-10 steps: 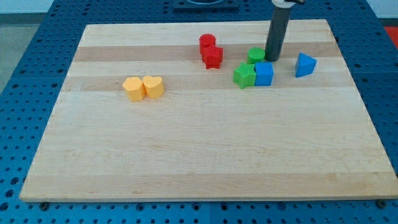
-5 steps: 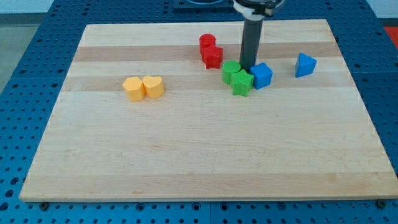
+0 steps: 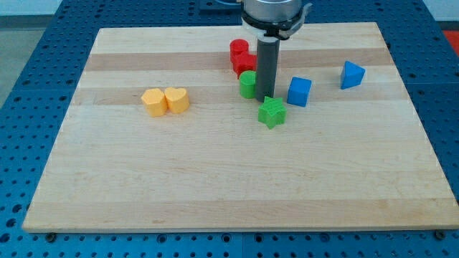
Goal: Place the green circle bottom of the red circle
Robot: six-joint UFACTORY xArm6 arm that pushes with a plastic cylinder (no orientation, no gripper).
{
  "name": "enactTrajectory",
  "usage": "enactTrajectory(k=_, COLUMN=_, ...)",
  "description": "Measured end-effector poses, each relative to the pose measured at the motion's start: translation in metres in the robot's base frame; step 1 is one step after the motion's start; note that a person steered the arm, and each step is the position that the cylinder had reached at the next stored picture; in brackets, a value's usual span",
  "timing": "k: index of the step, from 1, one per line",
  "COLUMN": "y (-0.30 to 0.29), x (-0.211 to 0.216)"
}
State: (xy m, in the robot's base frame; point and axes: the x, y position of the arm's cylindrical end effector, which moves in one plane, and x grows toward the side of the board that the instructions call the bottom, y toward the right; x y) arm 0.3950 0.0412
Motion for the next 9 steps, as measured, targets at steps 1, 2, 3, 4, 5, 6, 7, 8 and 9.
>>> enactTrajectory(k=1, y=-0.004, x=0.000)
enactTrajectory(k=2, y=-0.007, x=-0.002)
enactTrajectory(k=3, y=-0.012, x=-0.003)
enactTrajectory(k=4, y=-0.017, x=-0.003)
enactTrajectory(k=5, y=-0.023, x=-0.004)
enactTrajectory(k=6, y=-0.024, x=-0.007)
enactTrajectory(k=7, y=-0.024, x=-0.011)
enactTrajectory(k=8, y=-0.024, x=-0.008)
enactTrajectory(k=9, y=-0.025, x=0.018)
